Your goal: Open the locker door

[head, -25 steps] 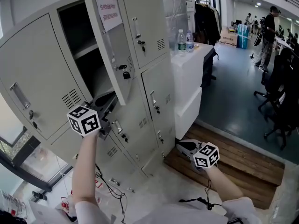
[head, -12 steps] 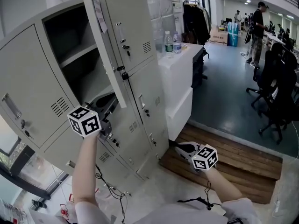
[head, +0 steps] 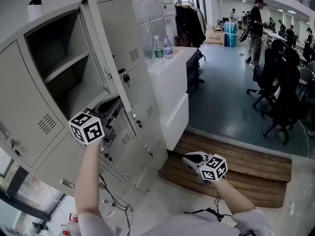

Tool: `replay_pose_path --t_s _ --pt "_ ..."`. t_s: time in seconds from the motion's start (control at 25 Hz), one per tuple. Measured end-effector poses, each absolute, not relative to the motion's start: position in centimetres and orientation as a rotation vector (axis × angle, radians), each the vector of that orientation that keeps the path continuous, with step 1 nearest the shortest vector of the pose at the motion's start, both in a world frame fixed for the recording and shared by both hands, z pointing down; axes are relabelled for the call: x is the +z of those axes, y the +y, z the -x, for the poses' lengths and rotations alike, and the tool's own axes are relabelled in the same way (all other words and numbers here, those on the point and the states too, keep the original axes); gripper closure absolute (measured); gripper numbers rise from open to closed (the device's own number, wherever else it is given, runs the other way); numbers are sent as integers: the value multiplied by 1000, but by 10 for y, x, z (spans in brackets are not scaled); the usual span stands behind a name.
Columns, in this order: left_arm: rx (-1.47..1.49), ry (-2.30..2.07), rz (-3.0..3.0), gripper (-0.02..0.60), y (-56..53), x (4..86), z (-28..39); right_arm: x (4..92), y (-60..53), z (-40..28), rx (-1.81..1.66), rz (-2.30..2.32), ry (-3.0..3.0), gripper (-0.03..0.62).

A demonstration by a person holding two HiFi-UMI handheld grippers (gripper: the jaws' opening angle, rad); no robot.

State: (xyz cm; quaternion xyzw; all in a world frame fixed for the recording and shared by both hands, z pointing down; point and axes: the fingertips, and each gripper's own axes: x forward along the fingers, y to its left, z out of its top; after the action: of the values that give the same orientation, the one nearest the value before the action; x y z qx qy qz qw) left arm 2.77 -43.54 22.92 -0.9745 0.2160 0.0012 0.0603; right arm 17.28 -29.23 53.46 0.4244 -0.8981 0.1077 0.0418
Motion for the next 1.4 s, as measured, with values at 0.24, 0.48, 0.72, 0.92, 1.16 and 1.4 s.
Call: replay_pose_path --t_s 0.24,0.48,0.72,0.92,1.16,1.4 --pt "44 601 2982 572 -443 231 -67 538 -281 -207 347 -1376 -2715 579" --pt "42 587 2997 574 -454 237 -97 544 -271 -238 361 -1451 -2669 579" --pt "39 596 2989 572 -459 238 -115 548 -261 -256 381 -1501 -2643 579" --pt "23 607 2987 572 -461 244 -113 549 -260 -255 386 -1499 -2648 579" --pt "24 682 2929 572 -458 242 -95 550 -263 -243 389 -1457 -2669 579" --pt "4 765 2886 572 -450 246 -60 554 -270 -218 402 -1373 -2709 579"
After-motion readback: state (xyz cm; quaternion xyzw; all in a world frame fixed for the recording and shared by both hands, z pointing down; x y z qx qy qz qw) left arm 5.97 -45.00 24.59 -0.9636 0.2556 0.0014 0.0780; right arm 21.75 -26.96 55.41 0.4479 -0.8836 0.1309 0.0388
